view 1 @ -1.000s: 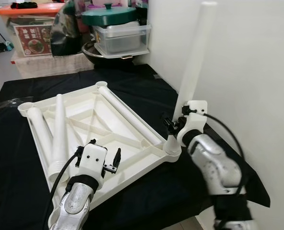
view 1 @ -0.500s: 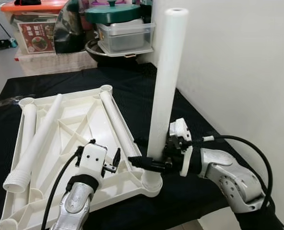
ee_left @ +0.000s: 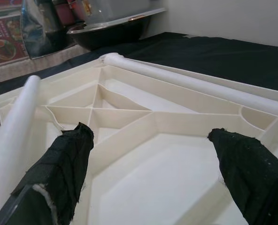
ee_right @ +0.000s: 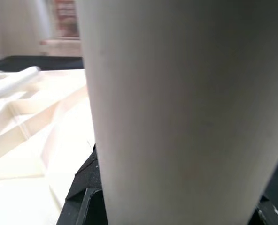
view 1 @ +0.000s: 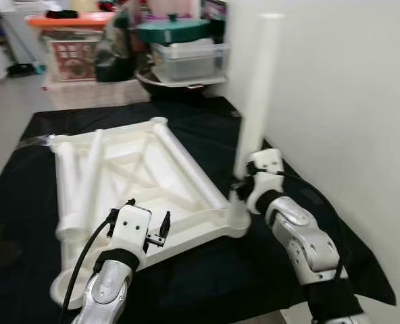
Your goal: Building children table
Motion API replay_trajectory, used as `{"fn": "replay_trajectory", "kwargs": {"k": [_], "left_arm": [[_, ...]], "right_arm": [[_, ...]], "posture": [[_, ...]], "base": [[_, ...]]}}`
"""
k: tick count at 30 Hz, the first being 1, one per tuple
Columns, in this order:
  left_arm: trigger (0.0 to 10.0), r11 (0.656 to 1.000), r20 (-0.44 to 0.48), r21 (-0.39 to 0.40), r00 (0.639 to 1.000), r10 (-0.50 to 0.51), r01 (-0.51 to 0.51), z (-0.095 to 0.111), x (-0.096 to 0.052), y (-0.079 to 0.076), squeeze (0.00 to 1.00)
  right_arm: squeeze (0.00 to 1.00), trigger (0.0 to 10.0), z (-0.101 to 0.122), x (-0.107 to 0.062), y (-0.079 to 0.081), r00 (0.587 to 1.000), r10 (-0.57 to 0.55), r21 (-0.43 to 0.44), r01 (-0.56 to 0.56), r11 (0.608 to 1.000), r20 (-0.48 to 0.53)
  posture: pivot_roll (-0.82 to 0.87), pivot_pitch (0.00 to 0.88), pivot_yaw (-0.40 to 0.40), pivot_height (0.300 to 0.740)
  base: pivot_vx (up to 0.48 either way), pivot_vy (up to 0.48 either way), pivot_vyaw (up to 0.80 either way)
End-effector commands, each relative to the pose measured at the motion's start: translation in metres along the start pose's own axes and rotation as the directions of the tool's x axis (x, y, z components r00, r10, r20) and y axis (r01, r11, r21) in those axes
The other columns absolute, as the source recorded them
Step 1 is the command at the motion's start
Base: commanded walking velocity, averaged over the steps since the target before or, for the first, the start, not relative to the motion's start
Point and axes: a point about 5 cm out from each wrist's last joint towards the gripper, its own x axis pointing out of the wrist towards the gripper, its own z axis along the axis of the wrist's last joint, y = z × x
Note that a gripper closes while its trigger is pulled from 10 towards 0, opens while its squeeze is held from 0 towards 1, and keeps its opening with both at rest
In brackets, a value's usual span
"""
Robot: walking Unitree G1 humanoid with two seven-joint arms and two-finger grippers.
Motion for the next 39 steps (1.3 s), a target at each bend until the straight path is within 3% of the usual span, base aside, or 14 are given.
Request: {"fn": "replay_trajectory", "kwargs": {"k": [1,3,4,6,7,11,12,16,22,27,28,31,32,39], "left_arm": [[10.0,1.000,0.002,0.013,1.000,-0.005,0.005,0.000,0.000,0.000,0.00],[10.0,1.000,0.001,0.014,1.000,-0.005,0.005,0.000,0.000,0.000,0.00],[10.0,1.000,0.001,0.014,1.000,-0.005,0.005,0.000,0.000,0.000,0.00],[10.0,1.000,0.002,0.014,1.000,-0.006,0.006,0.000,0.001,0.000,0.00],[10.0,1.000,0.004,0.014,1.000,-0.009,0.009,0.000,0.002,0.000,0.00],[10.0,1.000,0.004,0.013,1.000,-0.010,0.010,0.000,0.002,-0.001,0.00],[10.0,1.000,0.005,0.012,1.000,-0.011,0.011,0.000,0.003,-0.001,0.00],[10.0,1.000,0.007,0.008,1.000,-0.013,0.013,0.000,0.004,-0.002,0.00],[10.0,1.000,0.013,0.002,1.000,-0.016,0.016,0.001,0.006,-0.004,0.00],[10.0,1.000,0.013,0.004,1.000,-0.007,0.007,0.001,0.006,-0.002,0.00],[10.0,1.000,0.014,0.005,1.000,-0.003,0.003,0.001,0.006,-0.002,0.00],[10.0,1.000,0.014,0.006,1.000,0.000,0.000,0.001,0.005,-0.001,0.00],[10.0,1.000,0.014,0.007,1.000,0.002,-0.002,0.001,0.005,-0.001,0.00],[10.0,1.000,0.011,0.006,1.000,-0.002,0.002,0.001,0.003,-0.002,0.00]], "right_arm": [[0.00,0.0,-0.030,-0.007,-0.011,0.980,-0.101,-0.049,0.094,0.994,-0.171],[0.00,0.0,-0.030,-0.007,-0.007,0.977,-0.108,-0.070,0.096,0.993,-0.182],[0.00,10.0,-0.028,-0.007,0.001,0.981,-0.087,-0.061,0.077,0.995,-0.176],[0.00,10.0,-0.021,-0.005,0.010,0.990,-0.049,-0.030,0.045,0.999,-0.131],[1.00,10.0,-0.004,-0.001,0.019,0.999,0.005,0.036,-0.004,0.999,-0.039],[1.00,10.0,0.001,0.001,0.018,1.000,0.017,0.050,-0.016,0.999,-0.020],[0.00,10.0,0.009,0.005,0.015,0.998,0.069,0.077,-0.069,0.995,0.004],[0.00,10.0,0.034,0.002,0.020,0.920,0.373,0.082,-0.383,0.920,0.119],[0.00,10.0,0.033,-0.043,0.050,0.528,0.846,-0.072,-0.843,0.533,0.080],[0.00,10.0,0.018,-0.047,0.062,0.458,0.889,-0.077,-0.886,0.458,0.013],[0.00,5.9,0.013,-0.041,0.065,0.476,0.880,-0.058,-0.878,0.475,0.000],[0.00,5.9,0.010,-0.037,0.066,0.490,0.872,-0.045,-0.871,0.489,-0.009],[0.00,0.0,0.008,-0.018,0.058,0.633,0.774,0.007,-0.774,0.633,-0.003],[0.00,0.0,-0.016,0.025,-0.011,0.985,0.082,0.080,-0.070,0.994,-0.151]], "posture": [[0.11,0.000,-0.056,0.740],[0.11,0.000,-0.055,0.740],[0.11,0.000,-0.053,0.740],[0.11,0.000,-0.050,0.740],[0.11,0.000,-0.049,0.740],[0.10,0.000,-0.051,0.740],[0.10,0.000,-0.051,0.740],[0.09,0.000,-0.046,0.740],[0.10,0.000,-0.058,0.740],[0.12,0.000,-0.073,0.740],[0.13,0.000,-0.074,0.740],[0.13,0.000,-0.073,0.740],[0.12,0.000,-0.072,0.740],[0.12,0.000,-0.068,0.740]], "base": [[0.000,0.000,0.00],[0.000,0.000,0.00],[0.000,0.000,0.00],[0.000,0.000,0.00],[0.000,0.000,0.00],[0.000,0.000,0.00],[0.000,0.000,0.00],[0.000,0.000,0.00],[0.000,0.000,0.00],[0.000,0.000,0.00],[0.000,0.000,0.00],[0.000,0.000,0.00],[0.000,0.000,0.00],[0.000,0.000,0.00]]}}
